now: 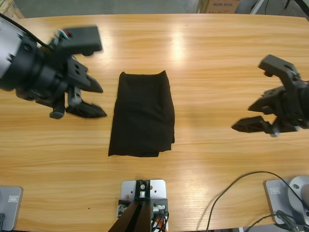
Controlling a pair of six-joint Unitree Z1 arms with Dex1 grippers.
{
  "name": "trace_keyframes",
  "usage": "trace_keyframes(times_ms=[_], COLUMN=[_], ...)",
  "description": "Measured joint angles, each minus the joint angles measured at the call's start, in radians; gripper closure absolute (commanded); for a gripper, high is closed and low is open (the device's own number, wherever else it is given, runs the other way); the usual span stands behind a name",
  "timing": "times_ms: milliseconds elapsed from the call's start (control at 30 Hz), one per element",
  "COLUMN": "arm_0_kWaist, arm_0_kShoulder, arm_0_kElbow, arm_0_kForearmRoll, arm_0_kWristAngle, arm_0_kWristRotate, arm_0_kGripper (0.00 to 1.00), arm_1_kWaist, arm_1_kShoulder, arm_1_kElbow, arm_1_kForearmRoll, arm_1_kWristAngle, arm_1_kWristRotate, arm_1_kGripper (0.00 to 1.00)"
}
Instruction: Fold clothes
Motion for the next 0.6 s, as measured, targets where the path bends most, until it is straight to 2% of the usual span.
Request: trace_keyframes(times_ms=[233,367,600], arm_0_kWaist=[-0.094,-0.148,-0.166], arm_0_kShoulder=[0.202,0.296,0.364], arm_0_kElbow=[-0.131,-0.138,-0.194], arm_0_kForearmRoll=[0.086,0.094,0.098], arm_0_kWristAngle=[0.036,0.153,0.28], arm_0_kWristRotate=[0.209,0.236,0.276], arm_0_kGripper=[0.004,0.004,0.004], arm_1_kWaist=[0.001,0.001,0.001], arm_1_kShoulder=[-0.054,-0.055,-0.053], arm_1_kElbow=[0.0,0.0,0.0], arm_1_kForearmRoll=[0.046,0.048,0.046], arm_1_kWristAngle=[-0.025,-0.025,-0.026], arm_1_kWristRotate=[-0.004,0.003,0.012], arm_1_kGripper=[0.0,0.0,0.0])
